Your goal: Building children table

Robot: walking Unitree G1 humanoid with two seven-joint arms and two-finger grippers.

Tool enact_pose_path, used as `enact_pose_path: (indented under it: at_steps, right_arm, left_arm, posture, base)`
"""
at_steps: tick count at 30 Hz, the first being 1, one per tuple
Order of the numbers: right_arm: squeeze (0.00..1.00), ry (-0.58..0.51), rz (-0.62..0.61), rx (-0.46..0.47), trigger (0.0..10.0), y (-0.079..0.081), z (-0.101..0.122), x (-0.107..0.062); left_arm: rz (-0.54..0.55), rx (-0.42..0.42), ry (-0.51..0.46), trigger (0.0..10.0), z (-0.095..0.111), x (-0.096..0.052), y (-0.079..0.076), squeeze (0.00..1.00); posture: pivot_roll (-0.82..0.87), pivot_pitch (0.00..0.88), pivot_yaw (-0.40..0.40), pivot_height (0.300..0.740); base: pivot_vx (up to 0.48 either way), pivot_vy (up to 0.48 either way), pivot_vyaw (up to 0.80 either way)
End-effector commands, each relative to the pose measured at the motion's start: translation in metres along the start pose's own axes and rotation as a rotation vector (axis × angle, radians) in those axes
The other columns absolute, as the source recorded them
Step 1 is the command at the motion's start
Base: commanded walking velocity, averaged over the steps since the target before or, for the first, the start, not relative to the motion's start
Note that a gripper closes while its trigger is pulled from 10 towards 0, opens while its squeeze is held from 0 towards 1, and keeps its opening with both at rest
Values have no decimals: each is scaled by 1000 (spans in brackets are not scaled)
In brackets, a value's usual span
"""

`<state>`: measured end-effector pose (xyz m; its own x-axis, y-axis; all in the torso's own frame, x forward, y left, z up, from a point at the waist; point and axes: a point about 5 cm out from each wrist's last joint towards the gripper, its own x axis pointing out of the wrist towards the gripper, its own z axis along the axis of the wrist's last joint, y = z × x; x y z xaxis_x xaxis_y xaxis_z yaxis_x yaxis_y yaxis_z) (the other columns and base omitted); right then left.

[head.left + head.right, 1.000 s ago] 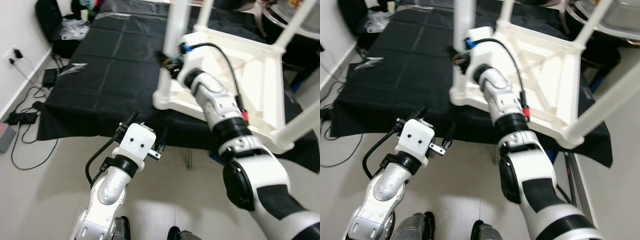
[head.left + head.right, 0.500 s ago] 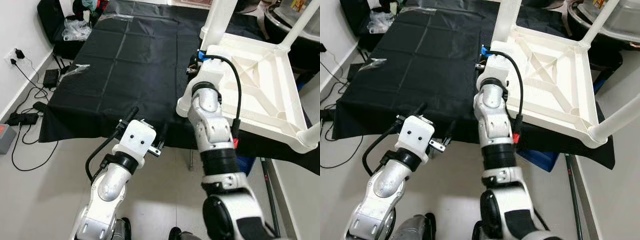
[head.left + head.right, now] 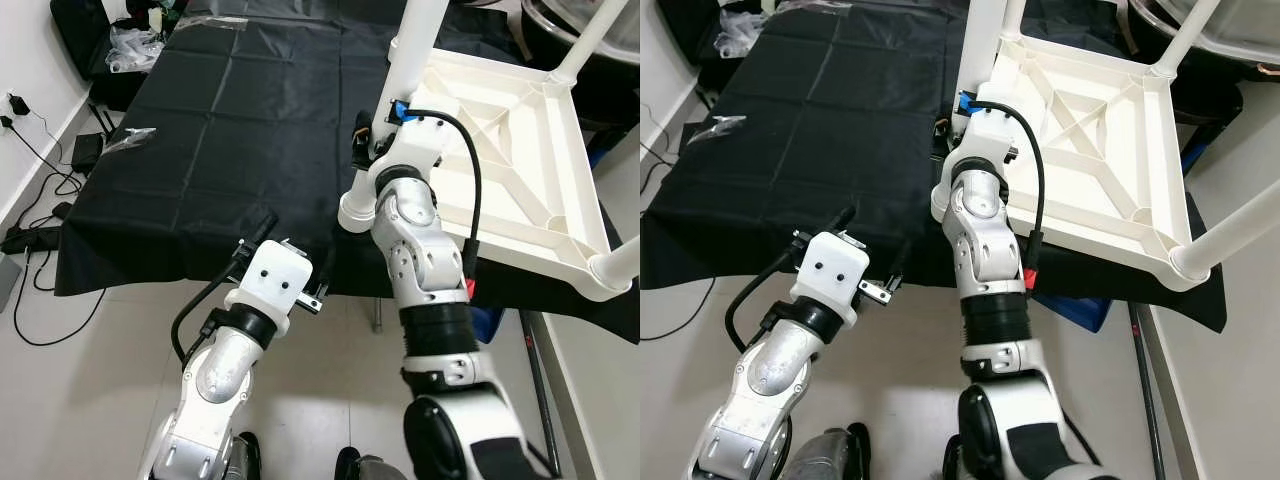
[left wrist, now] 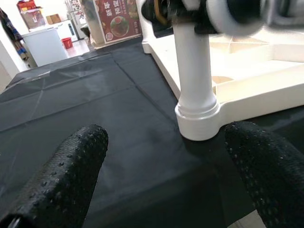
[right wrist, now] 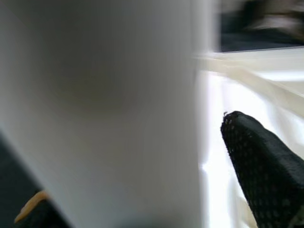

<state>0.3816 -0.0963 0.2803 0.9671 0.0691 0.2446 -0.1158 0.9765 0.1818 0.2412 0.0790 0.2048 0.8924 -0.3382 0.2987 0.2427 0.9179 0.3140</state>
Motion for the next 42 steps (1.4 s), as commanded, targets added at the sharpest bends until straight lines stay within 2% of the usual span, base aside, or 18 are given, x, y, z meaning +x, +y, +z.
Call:
enact_pose_path:
  at_steps: [1,2,3,5,6,8,9,11,12,15,17,19,20,25,32,33,38,42]
  right_arm:
    - [0,-34,174,55,10000,5,6,4]
    - [0,-34,268,74,10000,7,8,4]
    - [0,-34,268,74,10000,7,8,4]
    - [0,-39,456,89,10000,10,12,4]
    - [0,-39,456,89,10000,10,12,4]
    - [0,-51,611,86,10000,12,15,2]
    - [0,-51,611,86,10000,12,15,2]
    - [0,-27,800,113,10000,13,15,-1]
    - [0,-27,800,113,10000,13,15,-1]
    - [0,10,934,155,10000,15,15,-4]
    - [0,18,994,152,10000,15,14,-5]
    - [0,18,994,152,10000,15,14,-5]
    - [0,36,1046,144,10000,16,10,-7]
    - [0,72,1131,71,10000,22,-2,-8]
    - [0,66,1112,16,10000,31,-3,-4]
    - [0,62,1062,-28,0,37,-5,1]
    - [0,68,1014,-68,0,42,-9,5]
    - [0,66,925,-38,0,28,-11,9]
  left_arm:
    - [-17,-5,17,10000,-4,-3,-3,0]
    - [-16,-5,17,10000,-4,-3,-3,0]
    - [-16,-5,17,10000,-4,-3,-3,0]
    - [-20,-4,13,10000,-3,-2,-3,0]
    - [-20,-4,13,10000,-3,-2,-3,0]
    - [-21,-4,11,10000,-3,-2,-4,0]
    - [-21,-4,11,10000,-3,-2,-4,0]
    - [-22,-1,10,10000,-2,-2,-4,0]
    - [-22,-1,10,10000,-2,-2,-4,0]
    - [-20,3,11,10000,-2,-3,-3,0]
    - [-16,5,13,10000,-2,-3,-2,0]
    - [-16,5,13,10000,-2,-3,-2,0]
    - [-14,7,15,10000,-3,-4,-1,0]
    - [-17,1,24,10000,-4,-6,-4,0]
    - [-20,-4,24,10000,-3,-6,-5,0]
    - [-20,-4,24,10000,-3,-5,-5,0]
    - [-16,-4,24,10000,-4,-5,-4,0]
    - [-10,-3,28,10000,-4,-5,-3,0]
  posture:
    - [193,205,-87,740]
    - [189,202,-84,740]
    - [189,202,-84,740]
    - [194,196,-86,740]
    - [194,196,-86,740]
    - [196,193,-84,740]
    - [196,193,-84,740]
    - [201,193,-87,740]
    - [201,193,-87,740]
    - [211,193,-95,740]
    - [215,196,-96,740]
    - [215,196,-96,740]
    - [214,197,-96,740]
    - [205,210,-96,740]
    - [201,212,-98,740]
    - [204,219,-100,740]
    - [204,219,-100,740]
    - [199,220,-101,740]
  base:
    - [0,0,0]
    - [0,0,0]
    - [0,0,0]
    - [0,0,0]
    - [0,0,0]
    - [0,0,0]
    - [0,0,0]
    - [0,0,0]
    - [0,0,0]
    - [0,0,0]
    - [0,0,0]
    - [0,0,0]
    - [0,0,0]
    - [0,0,0]
    - [0,0,0]
    - [0,0,0]
    - [0,0,0]
    - [0,0,0]
